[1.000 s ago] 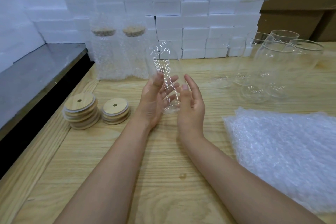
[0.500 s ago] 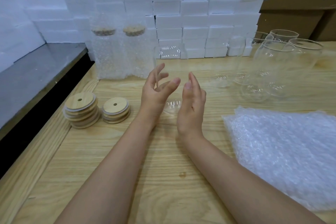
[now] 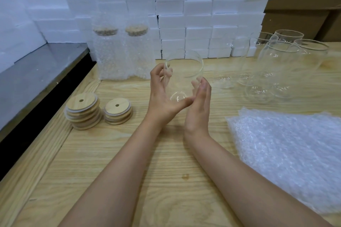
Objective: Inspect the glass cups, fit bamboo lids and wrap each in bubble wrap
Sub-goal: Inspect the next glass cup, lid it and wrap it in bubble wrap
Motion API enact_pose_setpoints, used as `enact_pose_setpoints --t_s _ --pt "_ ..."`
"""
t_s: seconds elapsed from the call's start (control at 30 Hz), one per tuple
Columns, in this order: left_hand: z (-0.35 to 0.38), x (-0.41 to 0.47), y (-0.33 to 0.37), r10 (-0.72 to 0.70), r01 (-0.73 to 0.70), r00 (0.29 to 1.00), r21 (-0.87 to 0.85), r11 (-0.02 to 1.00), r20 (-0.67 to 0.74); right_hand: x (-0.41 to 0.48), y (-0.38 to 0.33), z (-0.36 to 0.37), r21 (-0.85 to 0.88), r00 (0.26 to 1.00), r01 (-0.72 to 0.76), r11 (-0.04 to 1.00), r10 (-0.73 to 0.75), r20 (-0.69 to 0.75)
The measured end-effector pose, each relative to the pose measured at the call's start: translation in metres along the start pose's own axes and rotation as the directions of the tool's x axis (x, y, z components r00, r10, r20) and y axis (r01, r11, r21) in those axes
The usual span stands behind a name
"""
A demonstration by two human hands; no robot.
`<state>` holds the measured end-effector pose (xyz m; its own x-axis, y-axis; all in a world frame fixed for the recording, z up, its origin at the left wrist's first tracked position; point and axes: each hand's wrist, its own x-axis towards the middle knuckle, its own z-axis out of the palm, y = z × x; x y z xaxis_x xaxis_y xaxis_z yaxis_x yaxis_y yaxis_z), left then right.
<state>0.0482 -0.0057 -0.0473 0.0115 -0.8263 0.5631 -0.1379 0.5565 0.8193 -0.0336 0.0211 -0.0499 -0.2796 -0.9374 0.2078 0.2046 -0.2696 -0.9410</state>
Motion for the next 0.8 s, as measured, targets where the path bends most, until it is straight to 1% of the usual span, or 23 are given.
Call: enact_pose_setpoints --t_s 0.07,0.13,0.23,0.4,0.53,0.67,0.8 --pt "0.0 -0.001 -0.002 0.029 -0.03 1.0 0.076 0.997 0.011 0.003 0.001 -0.001 0.04 0.999 0.011 0.999 -0.009 -0.03" --pt "0.0 -0.003 -0.005 0.088 -0.09 0.996 0.135 0.987 0.018 0.005 0.003 -0.002 0.107 0.999 0.026 0.994 -0.021 -0.047" --pt "-0.001 -0.004 -0.008 0.186 -0.187 0.982 0.219 0.958 0.028 0.007 0.004 -0.002 0.233 1.0 0.011 0.972 -0.004 -0.03" --pt "-0.004 -0.003 -0.014 0.266 -0.263 0.964 0.257 0.93 0.022 0.01 0.006 -0.001 0.321 0.999 0.033 0.947 -0.023 -0.034" --pt "-0.005 -0.003 -0.016 0.298 -0.291 0.954 0.304 0.907 0.027 0.012 0.007 -0.002 0.31 0.999 0.009 0.951 0.001 -0.032" --pt "-0.005 -0.004 -0.011 0.25 -0.251 0.967 0.325 0.912 0.048 0.01 0.006 -0.003 0.209 0.999 0.005 0.978 0.006 -0.051" --pt "-0.005 -0.006 -0.007 0.227 -0.224 0.973 0.352 0.909 0.035 0.007 0.005 -0.003 0.152 0.998 0.02 0.988 -0.012 -0.056"
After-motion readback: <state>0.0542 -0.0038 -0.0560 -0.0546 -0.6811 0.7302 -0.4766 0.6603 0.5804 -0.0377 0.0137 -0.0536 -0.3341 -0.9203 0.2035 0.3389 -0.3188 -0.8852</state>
